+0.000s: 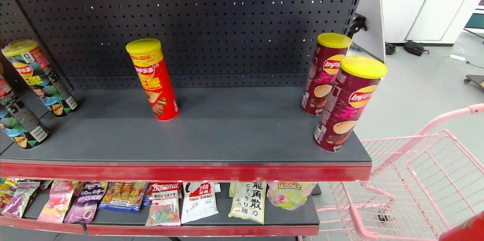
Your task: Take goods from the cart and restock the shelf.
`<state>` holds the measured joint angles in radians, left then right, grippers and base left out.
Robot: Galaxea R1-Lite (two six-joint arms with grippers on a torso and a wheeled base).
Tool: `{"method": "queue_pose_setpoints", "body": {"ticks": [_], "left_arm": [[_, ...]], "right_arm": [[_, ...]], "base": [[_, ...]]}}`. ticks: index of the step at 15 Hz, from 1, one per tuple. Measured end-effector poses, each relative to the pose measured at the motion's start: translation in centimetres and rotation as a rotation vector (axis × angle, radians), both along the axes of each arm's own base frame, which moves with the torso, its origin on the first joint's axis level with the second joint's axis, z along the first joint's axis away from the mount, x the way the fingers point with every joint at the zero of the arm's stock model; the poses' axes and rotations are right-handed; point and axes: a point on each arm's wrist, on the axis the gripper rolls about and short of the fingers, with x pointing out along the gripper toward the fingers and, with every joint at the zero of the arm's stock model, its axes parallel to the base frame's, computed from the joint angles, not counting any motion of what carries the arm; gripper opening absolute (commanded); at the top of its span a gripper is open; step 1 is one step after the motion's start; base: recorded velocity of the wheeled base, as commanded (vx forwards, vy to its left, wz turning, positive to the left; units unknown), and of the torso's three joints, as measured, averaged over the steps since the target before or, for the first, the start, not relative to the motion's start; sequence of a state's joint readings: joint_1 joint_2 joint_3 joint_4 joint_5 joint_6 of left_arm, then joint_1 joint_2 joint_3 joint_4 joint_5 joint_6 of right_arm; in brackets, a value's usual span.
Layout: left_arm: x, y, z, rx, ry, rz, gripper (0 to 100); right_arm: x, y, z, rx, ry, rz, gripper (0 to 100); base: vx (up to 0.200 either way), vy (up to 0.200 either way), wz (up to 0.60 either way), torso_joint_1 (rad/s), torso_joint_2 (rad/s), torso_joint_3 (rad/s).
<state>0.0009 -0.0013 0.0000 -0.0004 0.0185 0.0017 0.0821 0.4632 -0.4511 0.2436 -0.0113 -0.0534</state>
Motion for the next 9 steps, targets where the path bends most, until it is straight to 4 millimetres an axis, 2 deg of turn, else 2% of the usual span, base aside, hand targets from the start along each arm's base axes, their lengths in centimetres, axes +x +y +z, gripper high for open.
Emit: {"method": "queue_pose_setpoints", "body": {"ticks": [1, 4, 9], "left_arm": [[0.0, 0.0, 0.0, 0.000, 0.000, -0.002, 100], [0.0, 0.0, 0.0, 0.000, -0.001, -0.001, 100], [0.0, 0.0, 0.0, 0.000, -0.001, -0.001, 100]], "right_arm": [[-0.3, 0.0, -0.4, 0.001, -0.018, 0.000, 0], [-1.3, -0.1, -2.0, -0.001, -0.038, 0.001, 0], [-2.3, -0.2, -3.1, 0.006, -0.084, 0.006, 0]], "base": [[-0.200, 0.000, 0.00, 0.002, 0.00, 0.002], [0.000, 0.000, 0.00, 0.000, 0.00, 0.000], [0.000, 0.200, 0.00, 0.008, 0.01, 0.003]]}}
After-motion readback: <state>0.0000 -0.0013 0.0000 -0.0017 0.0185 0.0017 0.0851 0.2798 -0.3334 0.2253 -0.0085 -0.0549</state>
